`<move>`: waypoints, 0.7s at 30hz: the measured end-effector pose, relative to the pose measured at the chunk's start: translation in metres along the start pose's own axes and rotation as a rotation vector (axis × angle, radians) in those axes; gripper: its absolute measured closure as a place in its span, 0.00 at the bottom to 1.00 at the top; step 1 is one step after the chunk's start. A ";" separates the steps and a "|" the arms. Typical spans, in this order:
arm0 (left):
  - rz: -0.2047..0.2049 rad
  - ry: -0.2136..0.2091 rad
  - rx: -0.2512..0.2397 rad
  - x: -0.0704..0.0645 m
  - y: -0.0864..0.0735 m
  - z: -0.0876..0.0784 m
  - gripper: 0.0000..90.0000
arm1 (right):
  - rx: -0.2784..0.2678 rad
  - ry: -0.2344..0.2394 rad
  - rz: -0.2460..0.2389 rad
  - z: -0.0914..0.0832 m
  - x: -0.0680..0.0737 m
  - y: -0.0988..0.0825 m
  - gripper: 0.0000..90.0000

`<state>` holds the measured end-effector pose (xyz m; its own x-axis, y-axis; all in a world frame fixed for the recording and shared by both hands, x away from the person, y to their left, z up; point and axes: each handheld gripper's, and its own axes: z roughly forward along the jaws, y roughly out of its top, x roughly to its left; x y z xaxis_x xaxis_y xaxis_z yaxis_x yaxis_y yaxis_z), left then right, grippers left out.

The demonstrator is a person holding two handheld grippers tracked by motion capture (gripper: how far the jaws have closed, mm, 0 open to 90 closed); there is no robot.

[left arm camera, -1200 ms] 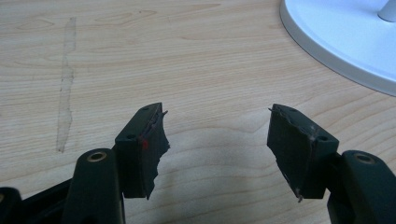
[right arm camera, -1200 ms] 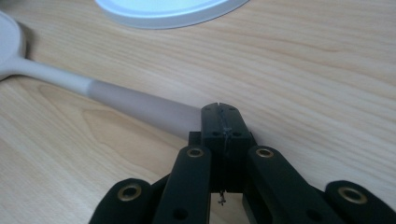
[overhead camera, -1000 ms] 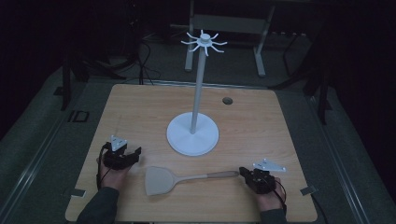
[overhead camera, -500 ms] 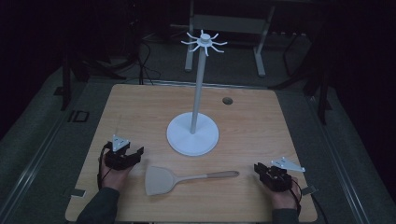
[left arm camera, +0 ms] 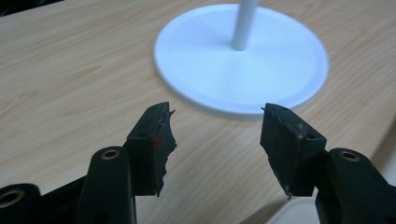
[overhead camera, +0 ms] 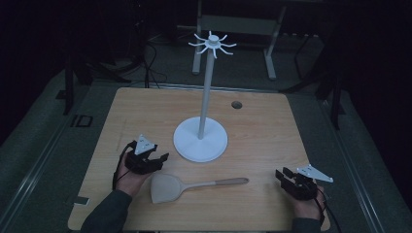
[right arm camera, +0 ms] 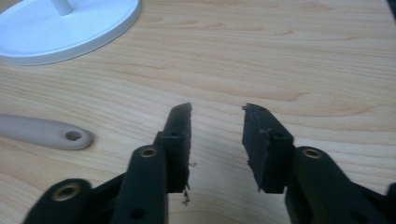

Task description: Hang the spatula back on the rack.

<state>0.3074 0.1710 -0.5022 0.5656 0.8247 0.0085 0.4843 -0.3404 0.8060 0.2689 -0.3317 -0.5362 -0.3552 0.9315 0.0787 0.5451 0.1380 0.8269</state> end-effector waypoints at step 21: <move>0.244 -0.195 0.116 -0.067 0.052 0.030 0.53 | -0.076 0.005 0.024 -0.009 -0.011 -0.002 0.58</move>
<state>0.3147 0.0843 -0.4786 0.7861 0.6141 0.0700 0.3855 -0.5757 0.7210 0.2647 -0.3450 -0.5331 -0.3469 0.9323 0.1021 0.4942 0.0892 0.8647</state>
